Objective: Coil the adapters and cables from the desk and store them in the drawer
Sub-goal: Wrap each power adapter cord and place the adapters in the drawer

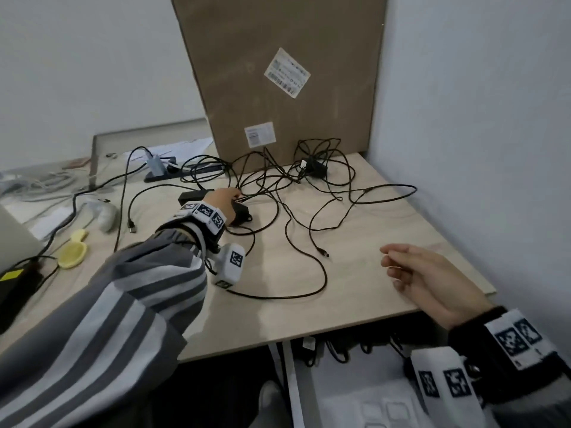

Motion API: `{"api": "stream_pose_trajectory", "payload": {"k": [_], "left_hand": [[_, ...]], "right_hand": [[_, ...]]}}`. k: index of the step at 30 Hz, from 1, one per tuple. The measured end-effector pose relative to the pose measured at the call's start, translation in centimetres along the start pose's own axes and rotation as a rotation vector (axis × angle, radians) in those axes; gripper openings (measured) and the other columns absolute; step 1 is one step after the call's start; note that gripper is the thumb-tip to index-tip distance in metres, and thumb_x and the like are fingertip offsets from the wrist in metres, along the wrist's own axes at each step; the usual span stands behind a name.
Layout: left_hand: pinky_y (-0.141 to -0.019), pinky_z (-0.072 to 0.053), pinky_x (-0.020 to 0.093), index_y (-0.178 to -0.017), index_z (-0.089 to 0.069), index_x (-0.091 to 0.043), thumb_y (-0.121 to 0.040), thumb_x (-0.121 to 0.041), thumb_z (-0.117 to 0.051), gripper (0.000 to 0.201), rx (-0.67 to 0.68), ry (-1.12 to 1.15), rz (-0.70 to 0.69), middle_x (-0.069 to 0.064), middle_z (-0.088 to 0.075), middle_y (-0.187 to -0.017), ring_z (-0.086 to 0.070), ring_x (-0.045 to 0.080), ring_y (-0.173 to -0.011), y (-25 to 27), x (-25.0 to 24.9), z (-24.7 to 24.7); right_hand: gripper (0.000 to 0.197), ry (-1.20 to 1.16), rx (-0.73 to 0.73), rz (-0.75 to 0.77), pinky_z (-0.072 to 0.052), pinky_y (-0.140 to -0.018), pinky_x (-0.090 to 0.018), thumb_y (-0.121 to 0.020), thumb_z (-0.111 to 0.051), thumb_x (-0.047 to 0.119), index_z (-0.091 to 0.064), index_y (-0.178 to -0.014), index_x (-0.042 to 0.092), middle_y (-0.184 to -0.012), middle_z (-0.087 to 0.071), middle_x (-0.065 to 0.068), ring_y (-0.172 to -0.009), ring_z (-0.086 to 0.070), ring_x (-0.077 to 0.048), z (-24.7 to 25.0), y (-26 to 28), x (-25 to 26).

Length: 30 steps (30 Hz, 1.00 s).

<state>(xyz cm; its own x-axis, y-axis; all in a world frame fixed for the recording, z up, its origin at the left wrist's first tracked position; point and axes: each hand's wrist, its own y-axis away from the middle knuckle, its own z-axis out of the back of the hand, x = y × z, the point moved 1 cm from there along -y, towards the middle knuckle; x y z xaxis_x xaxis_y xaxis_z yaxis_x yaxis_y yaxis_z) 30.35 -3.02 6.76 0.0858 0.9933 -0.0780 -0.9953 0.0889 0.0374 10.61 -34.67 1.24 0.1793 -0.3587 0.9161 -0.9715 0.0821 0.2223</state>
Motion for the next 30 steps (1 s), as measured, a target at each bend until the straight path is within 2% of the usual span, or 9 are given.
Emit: {"api": "stream_pose_trajectory", "payload": {"k": [5,9,14,17,19,22,24,26,30], "left_hand": [[-0.099,-0.045,0.038,-0.139,-0.046,-0.023,-0.092,-0.017,-0.053,0.047,0.137,-0.211,-0.04,0.013,-0.049,-0.135,-0.05,0.034,-0.12,-2.4,0.7,-1.0],[-0.104,-0.038,0.043,-0.135,-0.046,-0.035,-0.091,-0.025,-0.057,0.047,0.086,-0.368,0.012,0.012,-0.039,-0.131,-0.037,0.035,-0.125,-2.8,1.0,-1.2],[-0.1,-0.037,0.049,-0.127,-0.049,-0.021,-0.081,-0.038,-0.07,0.054,-0.06,-0.224,0.087,0.01,-0.045,-0.129,-0.041,0.034,-0.123,-1.9,1.8,-1.0],[-0.097,-0.043,0.05,-0.122,-0.046,-0.009,-0.08,-0.032,-0.072,0.054,-0.21,0.129,0.154,0.019,-0.055,-0.124,-0.054,0.039,-0.114,-0.8,2.2,0.6],[-0.093,-0.045,0.043,-0.123,-0.045,-0.002,-0.084,-0.026,-0.07,0.052,-0.357,0.406,0.118,0.023,-0.057,-0.123,-0.056,0.038,-0.112,0.2,2.4,2.3],[-0.09,-0.047,0.037,-0.127,-0.045,-0.009,-0.089,-0.032,-0.066,0.049,-0.464,0.812,0.071,0.01,-0.059,-0.123,-0.059,0.027,-0.11,2.3,1.8,5.7],[-0.091,-0.051,0.037,-0.121,-0.049,-0.018,-0.088,-0.039,-0.064,0.042,-0.439,1.133,0.02,0.003,-0.063,-0.117,-0.063,0.02,-0.103,4.1,0.9,8.1],[-0.079,-0.052,0.033,-0.11,-0.05,-0.022,-0.091,-0.042,-0.06,0.03,-0.349,1.355,-0.03,0.005,-0.065,-0.11,-0.065,0.019,-0.092,6.2,-0.5,9.9],[-0.057,-0.045,0.024,-0.106,-0.053,-0.019,-0.094,-0.045,-0.053,0.029,-0.134,1.5,-0.043,0.004,-0.062,-0.091,-0.061,0.019,-0.075,10.1,-3.7,10.2]], "right_hand": [[0.015,0.033,-0.031,0.009,-0.04,-0.051,-0.014,-0.093,-0.05,0.006,-0.065,-0.091,0.011,-0.07,-0.064,0.001,-0.059,-0.055,-0.005,-0.9,-1.1,0.1],[0.016,0.046,-0.04,0.011,-0.041,-0.05,-0.014,-0.093,-0.05,0.006,-0.065,-0.09,0.012,-0.068,-0.065,0.002,-0.058,-0.056,-0.005,-1.2,-1.1,0.0],[0.016,0.046,-0.029,0.019,-0.041,-0.05,-0.014,-0.093,-0.051,0.007,-0.065,-0.09,0.012,-0.068,-0.065,0.002,-0.058,-0.057,-0.004,-1.6,-0.7,0.2],[0.015,0.057,-0.018,0.028,-0.04,-0.053,-0.016,-0.093,-0.052,0.007,-0.066,-0.091,0.012,-0.069,-0.065,0.002,-0.059,-0.057,-0.005,-1.9,-0.5,0.4],[0.015,0.065,-0.009,0.034,-0.04,-0.054,-0.016,-0.093,-0.052,0.008,-0.066,-0.091,0.013,-0.069,-0.066,0.003,-0.059,-0.057,-0.005,-2.2,-0.3,0.6],[0.016,0.095,0.014,0.053,-0.04,-0.054,-0.016,-0.093,-0.051,0.008,-0.066,-0.09,0.014,-0.069,-0.065,0.003,-0.058,-0.056,-0.003,-3.3,0.1,1.5],[0.016,0.127,0.031,0.083,-0.038,-0.057,-0.017,-0.093,-0.052,0.008,-0.066,-0.089,0.015,-0.069,-0.065,0.004,-0.058,-0.056,-0.003,-4.2,0.5,2.3],[0.016,0.151,0.053,0.132,-0.037,-0.059,-0.019,-0.093,-0.052,0.008,-0.066,-0.088,0.016,-0.071,-0.065,0.003,-0.059,-0.056,-0.003,-5.2,1.0,3.2],[0.014,0.258,0.122,0.262,-0.041,-0.066,-0.02,-0.091,-0.057,0.013,-0.065,-0.101,0.018,-0.088,-0.07,0.004,-0.073,-0.061,-0.005,-7.3,2.4,4.7]]}}
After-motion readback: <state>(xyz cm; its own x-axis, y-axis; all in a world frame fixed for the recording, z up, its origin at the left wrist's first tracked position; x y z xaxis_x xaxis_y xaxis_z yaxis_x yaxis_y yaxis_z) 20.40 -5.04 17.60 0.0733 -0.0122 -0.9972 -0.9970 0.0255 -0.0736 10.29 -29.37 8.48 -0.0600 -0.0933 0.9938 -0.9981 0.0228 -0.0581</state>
